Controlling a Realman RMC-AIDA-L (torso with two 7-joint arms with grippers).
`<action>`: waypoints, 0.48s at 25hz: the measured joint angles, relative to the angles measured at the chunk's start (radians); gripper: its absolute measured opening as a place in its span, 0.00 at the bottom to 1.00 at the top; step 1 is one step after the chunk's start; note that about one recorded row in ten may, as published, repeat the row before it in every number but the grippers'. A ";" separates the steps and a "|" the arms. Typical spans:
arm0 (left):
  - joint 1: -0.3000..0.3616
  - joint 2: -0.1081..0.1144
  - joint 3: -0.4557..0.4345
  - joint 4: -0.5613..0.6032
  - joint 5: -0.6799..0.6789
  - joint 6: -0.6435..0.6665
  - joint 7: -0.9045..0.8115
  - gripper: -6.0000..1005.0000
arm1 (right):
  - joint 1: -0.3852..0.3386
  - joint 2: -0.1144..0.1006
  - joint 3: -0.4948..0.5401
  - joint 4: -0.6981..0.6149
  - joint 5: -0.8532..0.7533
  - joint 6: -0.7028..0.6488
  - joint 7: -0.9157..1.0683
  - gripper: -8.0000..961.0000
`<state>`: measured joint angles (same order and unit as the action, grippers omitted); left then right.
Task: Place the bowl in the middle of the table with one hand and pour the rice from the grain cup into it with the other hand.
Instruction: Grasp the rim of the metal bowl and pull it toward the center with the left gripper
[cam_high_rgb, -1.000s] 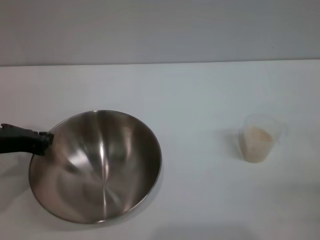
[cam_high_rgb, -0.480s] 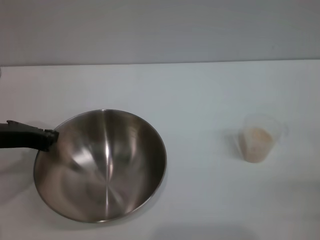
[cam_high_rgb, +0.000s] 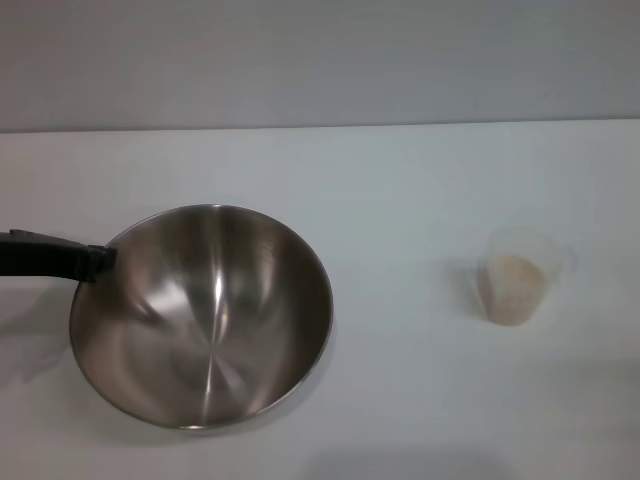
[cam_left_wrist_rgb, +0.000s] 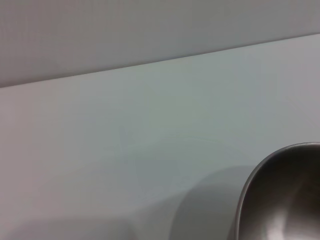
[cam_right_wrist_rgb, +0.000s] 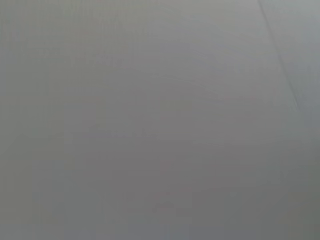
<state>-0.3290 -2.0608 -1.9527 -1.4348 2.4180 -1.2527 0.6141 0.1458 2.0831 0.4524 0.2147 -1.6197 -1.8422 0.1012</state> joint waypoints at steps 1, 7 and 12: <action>-0.001 0.000 -0.001 0.000 -0.003 -0.002 0.000 0.05 | 0.000 0.000 0.000 0.000 0.000 0.000 0.000 0.83; -0.031 0.002 -0.059 0.019 -0.028 -0.037 0.011 0.05 | 0.007 0.000 -0.001 0.000 0.000 0.000 0.000 0.83; -0.058 0.002 -0.117 0.058 -0.078 -0.067 0.057 0.05 | 0.011 0.000 -0.002 0.000 -0.001 0.001 0.000 0.83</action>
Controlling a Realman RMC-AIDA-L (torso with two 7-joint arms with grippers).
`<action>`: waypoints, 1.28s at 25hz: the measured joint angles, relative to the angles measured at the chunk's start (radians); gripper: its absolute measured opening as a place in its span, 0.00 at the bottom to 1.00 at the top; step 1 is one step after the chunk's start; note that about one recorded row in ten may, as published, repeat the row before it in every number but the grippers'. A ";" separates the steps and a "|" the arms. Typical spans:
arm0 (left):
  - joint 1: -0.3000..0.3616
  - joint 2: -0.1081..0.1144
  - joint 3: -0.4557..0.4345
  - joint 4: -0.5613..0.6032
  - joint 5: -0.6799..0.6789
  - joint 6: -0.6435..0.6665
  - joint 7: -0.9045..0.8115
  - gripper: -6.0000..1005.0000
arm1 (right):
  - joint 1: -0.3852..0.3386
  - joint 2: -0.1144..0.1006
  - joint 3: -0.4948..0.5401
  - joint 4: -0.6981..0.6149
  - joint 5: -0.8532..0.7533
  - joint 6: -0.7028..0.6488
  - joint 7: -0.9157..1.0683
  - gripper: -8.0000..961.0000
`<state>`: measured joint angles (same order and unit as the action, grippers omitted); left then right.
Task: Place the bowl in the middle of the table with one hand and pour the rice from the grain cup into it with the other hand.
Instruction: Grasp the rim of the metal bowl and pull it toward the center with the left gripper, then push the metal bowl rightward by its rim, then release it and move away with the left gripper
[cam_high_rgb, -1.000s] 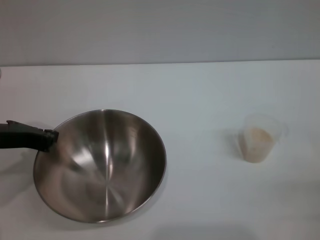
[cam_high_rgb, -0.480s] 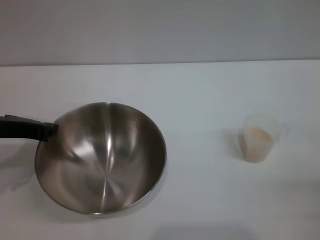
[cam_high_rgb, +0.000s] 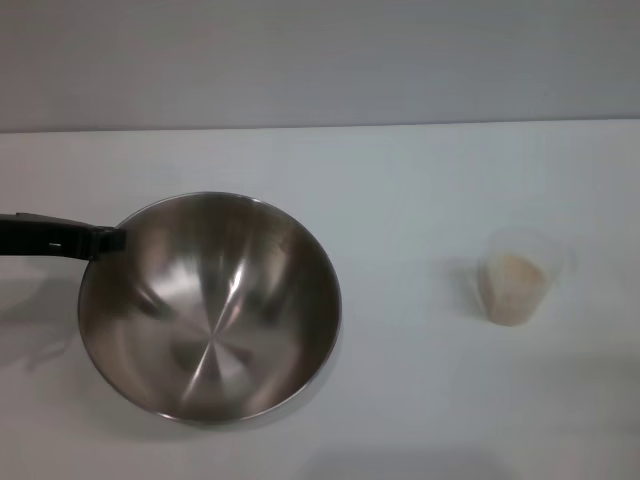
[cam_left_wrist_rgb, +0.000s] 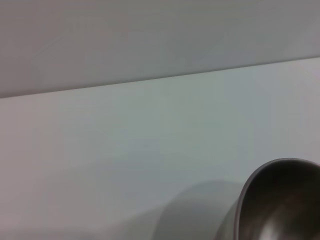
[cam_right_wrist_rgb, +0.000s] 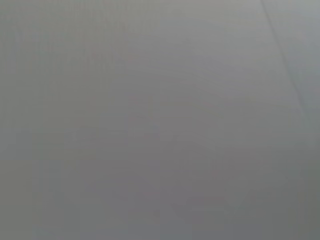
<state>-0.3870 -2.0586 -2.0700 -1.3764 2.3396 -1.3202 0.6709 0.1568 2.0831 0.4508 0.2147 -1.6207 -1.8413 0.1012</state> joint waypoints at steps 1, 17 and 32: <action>-0.004 0.000 -0.007 0.008 -0.007 -0.002 0.008 0.05 | 0.001 0.000 0.000 0.000 -0.001 0.001 0.000 0.83; -0.091 0.005 -0.111 0.114 -0.018 -0.052 0.048 0.05 | 0.004 -0.001 0.000 0.000 -0.002 0.010 0.022 0.83; -0.186 0.030 -0.147 0.268 -0.109 -0.046 0.120 0.06 | 0.021 0.000 0.000 0.002 -0.006 0.011 0.025 0.83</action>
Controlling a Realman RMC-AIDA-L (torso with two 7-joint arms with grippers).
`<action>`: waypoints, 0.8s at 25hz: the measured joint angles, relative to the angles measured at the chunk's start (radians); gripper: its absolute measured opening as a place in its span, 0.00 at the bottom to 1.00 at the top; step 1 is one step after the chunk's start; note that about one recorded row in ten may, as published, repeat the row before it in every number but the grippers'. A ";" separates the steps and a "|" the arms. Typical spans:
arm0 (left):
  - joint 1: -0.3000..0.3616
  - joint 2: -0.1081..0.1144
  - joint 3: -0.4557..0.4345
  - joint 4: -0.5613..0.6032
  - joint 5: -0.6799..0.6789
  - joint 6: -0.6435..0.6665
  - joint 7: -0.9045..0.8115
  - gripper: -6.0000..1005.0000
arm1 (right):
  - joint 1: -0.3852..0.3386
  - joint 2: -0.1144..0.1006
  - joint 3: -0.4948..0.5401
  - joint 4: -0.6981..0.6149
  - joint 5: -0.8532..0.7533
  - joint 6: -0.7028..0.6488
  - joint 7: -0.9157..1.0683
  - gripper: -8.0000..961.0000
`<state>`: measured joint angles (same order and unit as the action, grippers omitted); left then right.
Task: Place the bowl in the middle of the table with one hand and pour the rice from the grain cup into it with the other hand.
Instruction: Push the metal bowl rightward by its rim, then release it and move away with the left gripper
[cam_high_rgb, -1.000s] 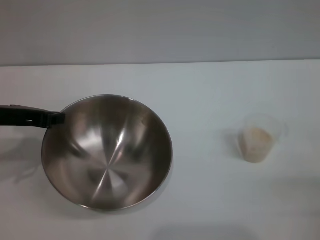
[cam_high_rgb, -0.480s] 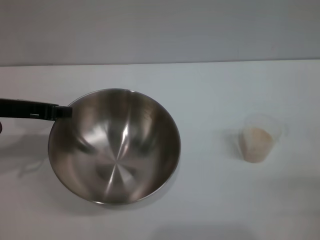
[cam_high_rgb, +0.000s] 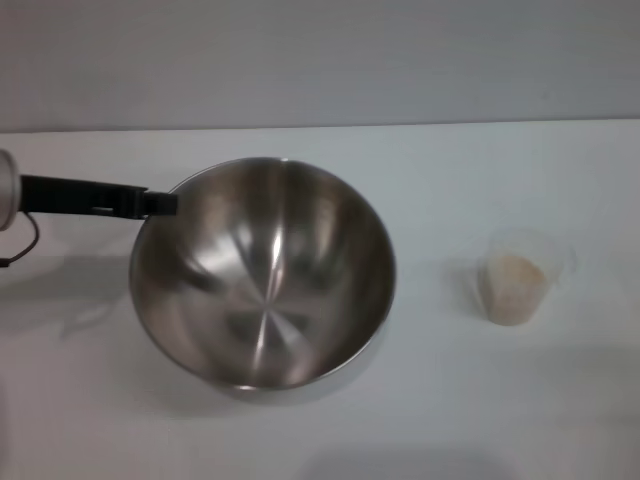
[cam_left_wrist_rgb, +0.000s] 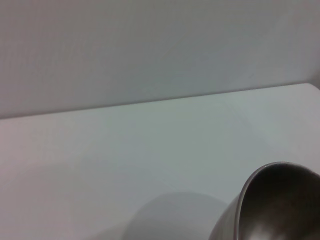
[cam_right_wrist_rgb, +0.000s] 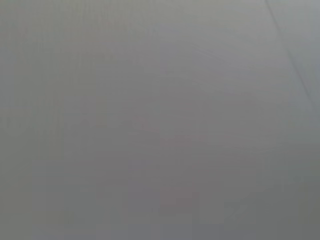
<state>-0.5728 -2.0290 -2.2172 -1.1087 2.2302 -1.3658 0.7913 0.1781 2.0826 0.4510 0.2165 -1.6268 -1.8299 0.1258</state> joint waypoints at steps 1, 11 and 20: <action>-0.009 -0.004 0.002 0.009 0.001 0.010 0.002 0.06 | 0.001 0.000 0.000 -0.001 0.000 0.000 0.000 0.83; -0.034 -0.016 0.014 0.047 0.005 0.062 0.013 0.06 | -0.002 0.001 -0.001 -0.002 -0.001 0.013 0.000 0.82; -0.045 -0.027 0.018 0.122 0.005 0.100 0.040 0.07 | 0.003 0.000 -0.002 -0.007 -0.001 0.027 0.000 0.82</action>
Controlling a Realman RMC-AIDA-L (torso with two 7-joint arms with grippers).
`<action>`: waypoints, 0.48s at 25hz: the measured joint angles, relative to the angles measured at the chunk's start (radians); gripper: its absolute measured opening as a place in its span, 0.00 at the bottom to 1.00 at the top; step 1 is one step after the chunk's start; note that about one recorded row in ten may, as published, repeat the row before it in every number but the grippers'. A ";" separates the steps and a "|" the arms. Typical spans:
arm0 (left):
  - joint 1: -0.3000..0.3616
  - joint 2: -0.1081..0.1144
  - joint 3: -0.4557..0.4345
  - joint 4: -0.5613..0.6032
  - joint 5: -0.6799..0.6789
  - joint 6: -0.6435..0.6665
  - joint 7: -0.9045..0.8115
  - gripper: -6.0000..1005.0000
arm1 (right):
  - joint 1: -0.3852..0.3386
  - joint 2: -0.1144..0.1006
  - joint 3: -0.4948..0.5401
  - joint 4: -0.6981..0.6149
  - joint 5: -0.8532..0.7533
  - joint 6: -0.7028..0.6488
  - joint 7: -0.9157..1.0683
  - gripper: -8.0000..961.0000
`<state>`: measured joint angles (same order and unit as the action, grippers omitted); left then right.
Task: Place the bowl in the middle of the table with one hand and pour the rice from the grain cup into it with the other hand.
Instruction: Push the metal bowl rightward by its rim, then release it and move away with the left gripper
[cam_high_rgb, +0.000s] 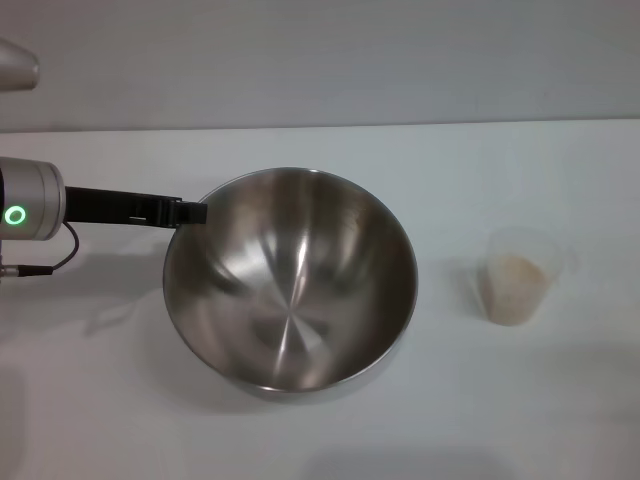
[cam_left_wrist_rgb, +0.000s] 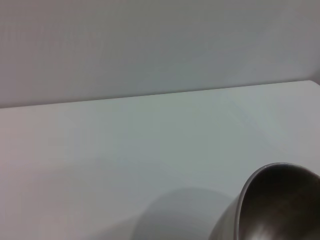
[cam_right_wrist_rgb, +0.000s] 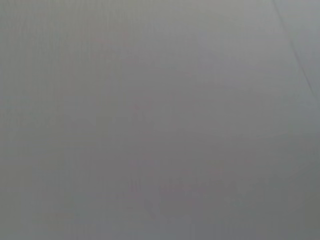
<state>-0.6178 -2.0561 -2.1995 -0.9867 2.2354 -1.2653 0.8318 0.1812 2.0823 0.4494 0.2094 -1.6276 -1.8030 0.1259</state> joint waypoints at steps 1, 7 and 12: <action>0.000 -0.001 0.003 0.000 0.000 0.002 0.000 0.07 | 0.001 0.000 0.000 -0.003 0.000 0.000 0.000 0.82; 0.003 -0.003 0.037 0.000 -0.003 0.029 0.001 0.07 | 0.004 0.001 0.000 -0.009 0.000 0.011 0.000 0.82; -0.002 -0.004 0.066 0.000 -0.004 0.032 0.001 0.07 | 0.002 0.001 0.000 -0.009 0.000 0.012 0.000 0.82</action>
<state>-0.6200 -2.0601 -2.1335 -0.9863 2.2315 -1.2329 0.8329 0.1829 2.0834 0.4495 0.2009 -1.6276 -1.7915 0.1258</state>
